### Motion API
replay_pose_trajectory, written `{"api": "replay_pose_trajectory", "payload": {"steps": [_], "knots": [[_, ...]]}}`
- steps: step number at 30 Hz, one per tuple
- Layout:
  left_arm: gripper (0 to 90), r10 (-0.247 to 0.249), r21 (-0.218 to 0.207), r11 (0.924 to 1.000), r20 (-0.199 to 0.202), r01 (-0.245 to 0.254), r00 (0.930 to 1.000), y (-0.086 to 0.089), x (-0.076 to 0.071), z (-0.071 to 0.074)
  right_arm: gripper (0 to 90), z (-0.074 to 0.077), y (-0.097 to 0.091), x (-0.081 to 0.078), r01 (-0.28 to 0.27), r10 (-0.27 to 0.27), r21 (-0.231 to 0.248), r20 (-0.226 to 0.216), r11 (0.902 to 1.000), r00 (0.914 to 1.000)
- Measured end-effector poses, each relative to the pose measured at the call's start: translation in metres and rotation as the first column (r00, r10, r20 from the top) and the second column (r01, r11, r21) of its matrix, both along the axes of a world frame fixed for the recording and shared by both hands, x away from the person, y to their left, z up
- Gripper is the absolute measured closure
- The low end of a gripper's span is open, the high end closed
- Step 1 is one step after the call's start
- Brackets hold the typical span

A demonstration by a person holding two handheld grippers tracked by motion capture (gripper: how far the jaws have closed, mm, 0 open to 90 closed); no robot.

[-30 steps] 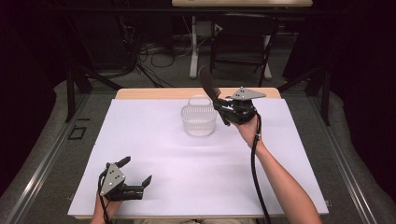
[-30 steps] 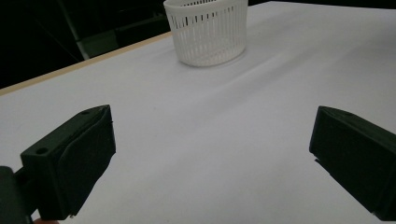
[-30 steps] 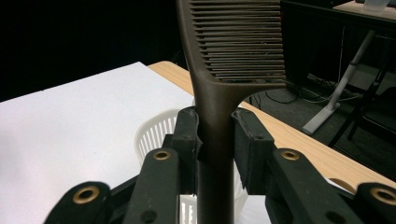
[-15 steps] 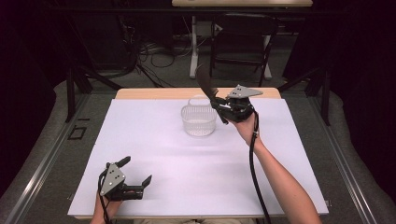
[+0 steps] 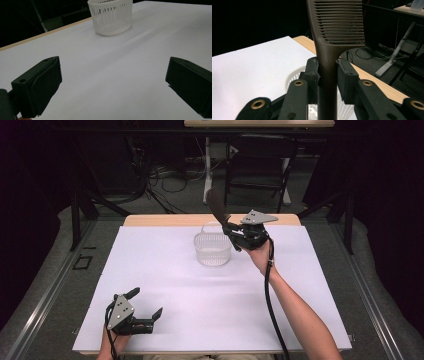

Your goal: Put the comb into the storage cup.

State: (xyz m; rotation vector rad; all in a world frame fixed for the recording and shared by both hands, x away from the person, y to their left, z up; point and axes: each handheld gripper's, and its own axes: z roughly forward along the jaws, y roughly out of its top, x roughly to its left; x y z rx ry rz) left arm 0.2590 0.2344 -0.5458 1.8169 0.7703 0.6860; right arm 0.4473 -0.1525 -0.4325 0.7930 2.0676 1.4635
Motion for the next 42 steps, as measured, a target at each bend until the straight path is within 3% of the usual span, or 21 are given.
{"api": "replay_pose_trajectory", "payload": {"steps": [25,42], "knots": [[0.8,0.003,0.000,1.0000,-0.001,-0.003,1.0000,0.000,0.000,0.000,72.2,0.002,0.009,0.007,-0.007,0.007,0.027,0.028,0.9996,0.9996],[0.8,0.003,-0.001,1.0000,-0.002,-0.003,1.0000,0.000,0.000,0.000,72.3,0.002,0.014,0.015,-0.014,0.014,0.011,0.033,0.9998,0.9994]]}}
